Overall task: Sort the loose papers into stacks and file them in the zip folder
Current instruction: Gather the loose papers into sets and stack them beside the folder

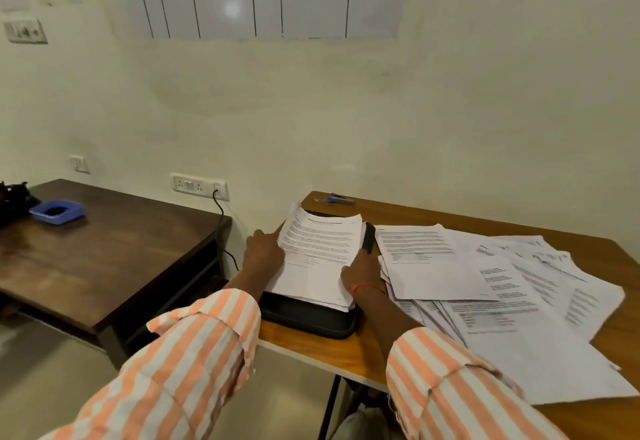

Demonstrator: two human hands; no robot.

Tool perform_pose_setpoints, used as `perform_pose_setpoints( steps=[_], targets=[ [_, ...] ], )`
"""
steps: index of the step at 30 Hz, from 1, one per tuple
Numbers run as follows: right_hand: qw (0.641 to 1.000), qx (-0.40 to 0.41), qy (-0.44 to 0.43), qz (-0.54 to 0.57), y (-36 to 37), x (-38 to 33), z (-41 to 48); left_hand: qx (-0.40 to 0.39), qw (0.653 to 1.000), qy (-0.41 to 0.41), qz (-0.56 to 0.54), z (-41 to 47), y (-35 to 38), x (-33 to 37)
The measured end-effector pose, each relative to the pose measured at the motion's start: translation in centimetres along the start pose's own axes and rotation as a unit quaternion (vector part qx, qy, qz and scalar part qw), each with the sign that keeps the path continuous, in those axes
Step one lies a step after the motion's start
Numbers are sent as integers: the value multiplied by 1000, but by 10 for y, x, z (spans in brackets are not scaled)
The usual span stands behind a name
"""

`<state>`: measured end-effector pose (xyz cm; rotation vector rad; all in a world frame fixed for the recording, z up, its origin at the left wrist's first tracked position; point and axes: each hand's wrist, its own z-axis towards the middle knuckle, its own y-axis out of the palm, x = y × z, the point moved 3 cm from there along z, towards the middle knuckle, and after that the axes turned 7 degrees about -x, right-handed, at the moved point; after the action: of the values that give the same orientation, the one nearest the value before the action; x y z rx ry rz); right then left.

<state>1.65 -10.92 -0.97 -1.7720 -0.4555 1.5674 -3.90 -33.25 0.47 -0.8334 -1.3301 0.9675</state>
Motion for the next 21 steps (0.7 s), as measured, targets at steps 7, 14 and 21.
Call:
perform_pose_setpoints(
  steps=[7,14,21],
  targets=[
    [1000,-4,-6,9,1,14,5,9,1000,-22,0,16,16,-13],
    [1000,7,-8,-2,2,17,6,-12,998,22,65,16,18,-11],
    [998,-41,-21,37,-15,22,7,18,997,-13,76,0,12,-3]
  ],
)
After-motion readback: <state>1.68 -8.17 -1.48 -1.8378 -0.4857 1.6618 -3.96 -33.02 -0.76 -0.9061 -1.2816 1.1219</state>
